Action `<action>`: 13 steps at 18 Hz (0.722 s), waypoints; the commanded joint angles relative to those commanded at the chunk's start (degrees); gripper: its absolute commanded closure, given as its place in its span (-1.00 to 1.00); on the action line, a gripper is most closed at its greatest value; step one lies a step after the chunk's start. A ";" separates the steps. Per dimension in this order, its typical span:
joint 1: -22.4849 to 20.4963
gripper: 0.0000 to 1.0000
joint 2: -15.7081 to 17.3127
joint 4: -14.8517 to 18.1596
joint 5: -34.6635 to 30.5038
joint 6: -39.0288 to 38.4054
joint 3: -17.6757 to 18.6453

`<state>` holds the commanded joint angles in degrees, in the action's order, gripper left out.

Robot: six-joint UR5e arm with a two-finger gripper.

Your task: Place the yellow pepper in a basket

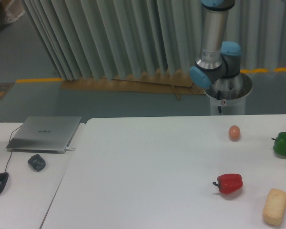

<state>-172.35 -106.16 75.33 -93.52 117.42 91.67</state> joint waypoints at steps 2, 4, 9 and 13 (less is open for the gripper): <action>-0.36 -0.26 -0.36 -0.97 0.00 0.00 0.09; -0.18 -0.28 -0.71 -0.97 0.00 -0.09 0.09; 0.08 -0.86 -1.59 -3.16 0.00 -0.79 0.79; -0.09 -0.91 -1.85 -3.52 0.09 -0.79 0.70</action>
<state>-172.44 -108.02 71.81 -93.43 116.63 92.37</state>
